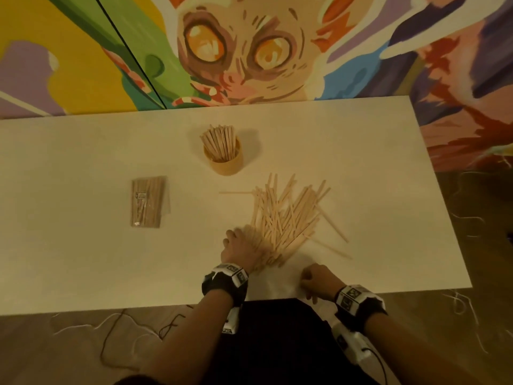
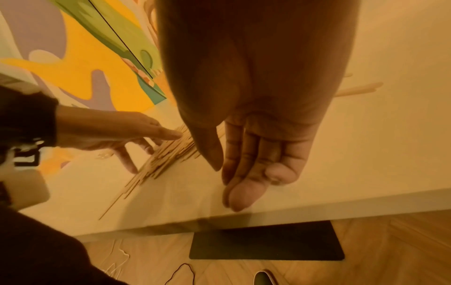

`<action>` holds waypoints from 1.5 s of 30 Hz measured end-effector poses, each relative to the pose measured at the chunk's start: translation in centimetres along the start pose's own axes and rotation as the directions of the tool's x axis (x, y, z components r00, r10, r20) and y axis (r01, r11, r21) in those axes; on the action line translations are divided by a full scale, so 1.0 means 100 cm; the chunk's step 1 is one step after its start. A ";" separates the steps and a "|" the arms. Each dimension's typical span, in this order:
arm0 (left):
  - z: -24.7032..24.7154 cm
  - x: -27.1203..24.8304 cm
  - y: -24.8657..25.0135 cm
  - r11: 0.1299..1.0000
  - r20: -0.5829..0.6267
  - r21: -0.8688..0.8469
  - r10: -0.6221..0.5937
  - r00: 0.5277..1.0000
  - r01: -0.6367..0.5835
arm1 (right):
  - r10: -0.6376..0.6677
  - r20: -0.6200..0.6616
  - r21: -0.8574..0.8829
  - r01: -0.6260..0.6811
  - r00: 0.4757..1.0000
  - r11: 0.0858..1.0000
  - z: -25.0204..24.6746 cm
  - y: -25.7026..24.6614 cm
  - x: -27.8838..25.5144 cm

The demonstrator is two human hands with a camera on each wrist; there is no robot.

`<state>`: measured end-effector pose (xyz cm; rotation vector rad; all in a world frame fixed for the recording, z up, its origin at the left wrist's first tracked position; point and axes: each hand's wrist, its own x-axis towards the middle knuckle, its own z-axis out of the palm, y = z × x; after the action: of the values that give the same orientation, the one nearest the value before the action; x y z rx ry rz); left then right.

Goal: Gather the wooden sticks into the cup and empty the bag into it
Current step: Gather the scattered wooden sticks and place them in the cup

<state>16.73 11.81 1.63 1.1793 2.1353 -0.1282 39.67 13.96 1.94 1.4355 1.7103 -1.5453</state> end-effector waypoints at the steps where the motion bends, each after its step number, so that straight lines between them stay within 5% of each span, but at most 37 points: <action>1: -0.001 0.002 0.007 1.000 0.002 0.002 -0.001 1.000 0.001 | -0.007 0.006 0.002 0.007 1.000 1.000 -0.001 0.001 0.001; 11: -0.008 0.005 0.023 0.999 -0.005 -0.006 0.033 0.999 -0.033 | -0.103 0.023 -0.038 0.104 0.994 0.994 -0.018 0.025 0.007; 19: 0.003 0.013 0.015 0.997 0.047 -0.002 0.078 0.996 -0.078 | -0.128 0.021 0.109 0.125 0.991 0.986 -0.036 0.041 0.004; 34: -0.066 -0.007 -0.066 0.947 0.227 0.270 0.114 0.967 -0.175 | -0.215 0.017 0.204 0.208 0.976 0.957 -0.077 0.027 0.006; 39: -0.081 -0.030 -0.085 0.970 0.298 0.076 0.197 0.934 -0.229 | -0.195 0.027 0.188 0.187 0.980 0.964 -0.086 0.013 0.005; 45: -0.076 -0.058 -0.035 0.946 0.338 -0.067 0.320 0.885 -0.316 | -0.224 -0.093 0.333 0.242 0.970 0.911 -0.087 -0.021 0.003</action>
<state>12.13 8.61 10.19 1.3733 1.6138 -0.1632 40.45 22.31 5.18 1.4844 1.7589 -2.0358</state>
